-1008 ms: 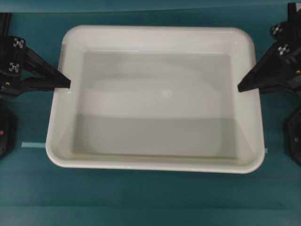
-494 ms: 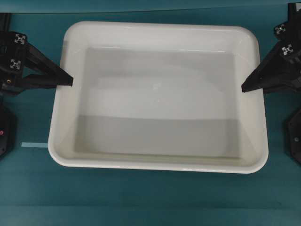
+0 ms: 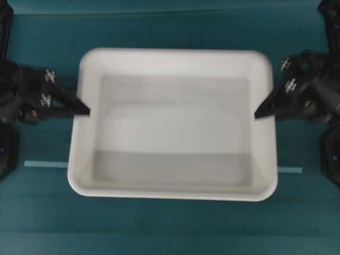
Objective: Lift the white case with both hands.
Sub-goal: 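Lower the held tray back down onto the table with both grippers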
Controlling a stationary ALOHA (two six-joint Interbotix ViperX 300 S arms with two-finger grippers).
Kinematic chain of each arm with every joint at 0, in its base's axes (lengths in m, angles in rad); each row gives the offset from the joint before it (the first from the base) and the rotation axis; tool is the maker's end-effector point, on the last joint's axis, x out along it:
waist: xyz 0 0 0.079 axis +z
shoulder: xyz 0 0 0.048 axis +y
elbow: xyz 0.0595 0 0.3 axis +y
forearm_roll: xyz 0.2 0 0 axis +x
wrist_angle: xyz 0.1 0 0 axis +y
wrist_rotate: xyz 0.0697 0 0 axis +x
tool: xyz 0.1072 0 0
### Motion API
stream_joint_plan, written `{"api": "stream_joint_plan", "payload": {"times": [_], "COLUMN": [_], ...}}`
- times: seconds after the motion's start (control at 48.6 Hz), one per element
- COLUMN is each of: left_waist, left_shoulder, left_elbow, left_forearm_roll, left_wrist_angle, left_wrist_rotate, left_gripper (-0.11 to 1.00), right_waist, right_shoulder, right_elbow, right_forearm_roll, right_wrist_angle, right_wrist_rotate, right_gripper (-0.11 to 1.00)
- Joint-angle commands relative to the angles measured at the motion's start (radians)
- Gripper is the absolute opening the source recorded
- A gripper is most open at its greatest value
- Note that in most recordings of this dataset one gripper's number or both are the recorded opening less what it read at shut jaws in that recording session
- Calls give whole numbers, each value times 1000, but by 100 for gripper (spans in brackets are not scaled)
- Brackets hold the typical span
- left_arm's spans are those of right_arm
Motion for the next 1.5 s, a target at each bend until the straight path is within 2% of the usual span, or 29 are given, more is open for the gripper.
{"api": "stream_joint_plan", "payload": {"times": [0.0,0.123,0.35,0.494,0.617,0.987,1.234,1.481], "left_waist": [11,20,32,46,46,49,87,103], "left_shoulder": [18,29,71,106,127,219,299,382], "left_elbow": [35,95,183,227,276,353,397,451], "left_forearm_roll": [5,5,5,5,5,5,5,5], "left_wrist_angle": [-66,-89,-190,-222,-258,-291,-344,-422], "left_wrist_rotate": [8,11,8,9,5,5,6,6], "left_gripper": [7,7,7,7,7,7,7,7], "right_waist": [12,23,49,63,63,58,48,34], "right_shoulder": [23,28,55,89,114,218,318,393], "right_elbow": [37,123,247,301,341,393,402,440], "right_forearm_roll": [5,5,5,5,5,5,5,5], "right_wrist_angle": [-95,-126,-265,-282,-305,-373,-390,-497], "right_wrist_rotate": [-28,-44,-58,-63,-92,-169,-233,-264], "right_gripper": [10,10,10,10,10,10,10,10]}}
